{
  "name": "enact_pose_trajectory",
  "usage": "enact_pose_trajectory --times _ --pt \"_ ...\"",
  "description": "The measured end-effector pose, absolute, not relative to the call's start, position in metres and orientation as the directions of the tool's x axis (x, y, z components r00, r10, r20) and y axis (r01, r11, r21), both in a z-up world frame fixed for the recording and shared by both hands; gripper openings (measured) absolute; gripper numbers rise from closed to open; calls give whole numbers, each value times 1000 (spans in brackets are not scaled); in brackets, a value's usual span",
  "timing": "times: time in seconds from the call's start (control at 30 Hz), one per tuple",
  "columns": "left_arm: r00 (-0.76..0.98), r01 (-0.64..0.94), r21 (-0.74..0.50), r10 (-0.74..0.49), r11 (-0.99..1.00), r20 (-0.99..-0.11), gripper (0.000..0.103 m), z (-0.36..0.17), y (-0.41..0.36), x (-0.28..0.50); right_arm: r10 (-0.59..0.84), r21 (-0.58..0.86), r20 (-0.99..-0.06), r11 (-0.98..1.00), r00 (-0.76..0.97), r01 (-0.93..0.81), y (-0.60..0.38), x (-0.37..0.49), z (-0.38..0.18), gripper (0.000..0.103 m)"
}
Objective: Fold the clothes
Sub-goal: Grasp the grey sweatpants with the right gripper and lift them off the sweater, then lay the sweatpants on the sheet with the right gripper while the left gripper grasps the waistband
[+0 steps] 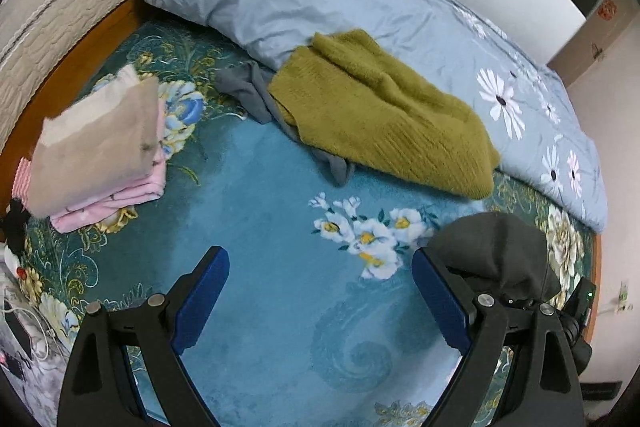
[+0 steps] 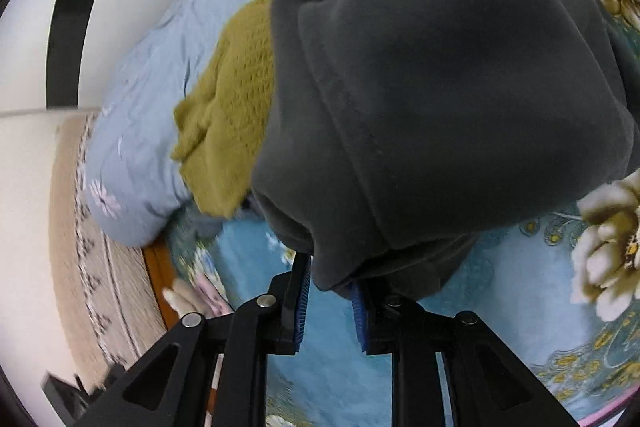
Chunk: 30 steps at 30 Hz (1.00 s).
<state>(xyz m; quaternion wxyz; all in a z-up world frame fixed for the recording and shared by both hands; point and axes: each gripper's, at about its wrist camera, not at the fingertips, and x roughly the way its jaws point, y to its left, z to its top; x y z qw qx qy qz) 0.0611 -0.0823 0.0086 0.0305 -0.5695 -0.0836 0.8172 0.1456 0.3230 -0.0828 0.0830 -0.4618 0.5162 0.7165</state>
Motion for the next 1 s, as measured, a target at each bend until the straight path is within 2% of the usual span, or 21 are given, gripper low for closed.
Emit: enact_pose_trajectory --times 0.07,0.13,0.17,0.33,0.5,0.6,0.7,0.8,0.83,0.9,0.97,1.0 --pt "-331 9 -171 159 -985 -930 93 4 -66 56 -391 655 -755 -454 -526 -604 308 148 -102 36" --pt "-315 -31 -181 181 -983 -932 93 0 -48 51 -407 657 -754 -466 -517 -592 298 156 -104 55" --pt "-298 -68 -190 202 -979 -933 93 -2 -35 47 -406 659 -752 -485 -519 -575 300 160 -92 56" --pt "-228 -275 -188 254 -943 -940 93 -10 51 29 -355 626 -774 -559 -525 -544 319 188 -58 60" --pt "-160 -463 -161 261 -872 -952 93 -21 145 15 -253 593 -797 -501 -548 -631 365 227 -53 60" --pt "-160 -602 -105 248 -792 -955 93 -30 203 14 -204 579 -809 -444 -552 -684 385 243 -54 60" --pt "-150 -725 -14 178 -688 -973 91 -51 256 17 -176 564 -821 -397 -543 -724 398 257 -52 60" --pt "-154 -814 70 100 -576 -983 82 -74 290 25 -152 535 -841 -382 -520 -754 402 269 -56 60" --pt "-157 -839 103 55 -535 -986 76 -85 296 27 -149 528 -845 -379 -513 -760 401 271 -53 60" --pt "-166 -881 163 -32 -445 -986 61 -107 310 32 -143 508 -859 -359 -492 -783 405 279 -59 60" --pt "-163 -905 182 -84 -384 -983 32 -122 310 36 -133 490 -871 -326 -474 -809 409 290 -65 60" --pt "-157 -896 171 -67 -410 -985 25 -119 305 32 -131 487 -872 -313 -471 -815 412 294 -66 60"
